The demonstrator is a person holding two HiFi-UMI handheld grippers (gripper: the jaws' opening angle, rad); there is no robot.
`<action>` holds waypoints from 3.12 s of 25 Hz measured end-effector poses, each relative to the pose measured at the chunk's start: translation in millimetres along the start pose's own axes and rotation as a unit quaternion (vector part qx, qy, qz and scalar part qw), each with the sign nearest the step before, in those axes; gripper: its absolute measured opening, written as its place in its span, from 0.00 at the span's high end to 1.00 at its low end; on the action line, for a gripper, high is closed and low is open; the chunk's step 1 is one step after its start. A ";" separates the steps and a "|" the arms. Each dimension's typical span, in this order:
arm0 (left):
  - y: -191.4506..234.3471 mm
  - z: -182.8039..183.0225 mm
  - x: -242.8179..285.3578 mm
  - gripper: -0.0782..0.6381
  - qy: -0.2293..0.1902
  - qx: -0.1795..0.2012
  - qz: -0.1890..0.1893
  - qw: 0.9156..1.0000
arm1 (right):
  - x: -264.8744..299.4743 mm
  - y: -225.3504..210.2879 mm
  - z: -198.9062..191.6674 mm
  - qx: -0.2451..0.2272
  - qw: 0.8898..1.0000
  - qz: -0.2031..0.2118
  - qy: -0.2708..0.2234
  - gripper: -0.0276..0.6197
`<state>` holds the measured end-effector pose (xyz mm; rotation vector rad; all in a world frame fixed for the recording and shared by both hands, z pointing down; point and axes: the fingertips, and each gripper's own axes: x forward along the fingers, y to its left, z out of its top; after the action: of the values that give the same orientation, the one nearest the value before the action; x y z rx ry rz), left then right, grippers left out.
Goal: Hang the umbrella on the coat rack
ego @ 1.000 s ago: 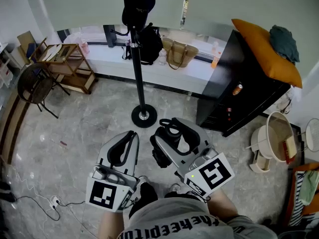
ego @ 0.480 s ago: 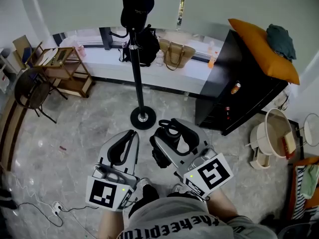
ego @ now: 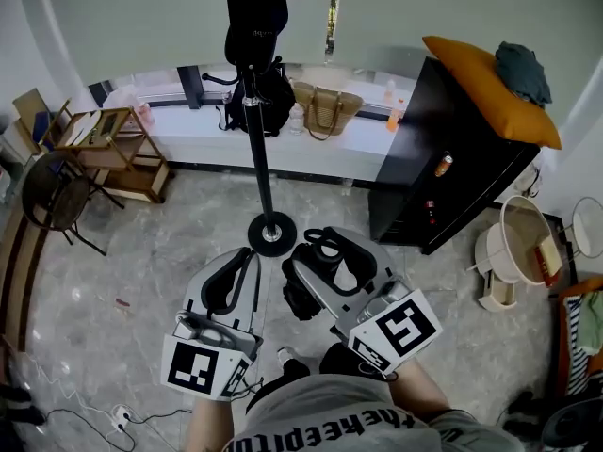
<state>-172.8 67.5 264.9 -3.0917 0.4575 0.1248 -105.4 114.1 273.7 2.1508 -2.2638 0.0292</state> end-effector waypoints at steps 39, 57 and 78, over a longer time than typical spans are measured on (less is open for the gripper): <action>35.1 -14.9 147.1 0.87 -0.002 -0.007 0.102 0.995 | 78.0 -140.2 3.0 -0.013 0.996 0.087 0.003 0.59; 23.9 -30.8 192.7 0.87 0.020 0.000 0.186 0.982 | 87.5 -194.4 -8.9 -0.008 0.987 0.158 0.010 0.59; 28.7 -36.8 196.3 0.87 0.029 0.001 0.213 0.977 | 102.1 -199.9 -16.5 0.003 0.982 0.188 0.017 0.59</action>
<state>9.0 -17.6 285.7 -2.9471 1.1148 0.0353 89.0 2.4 293.0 1.6778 -2.6123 0.0765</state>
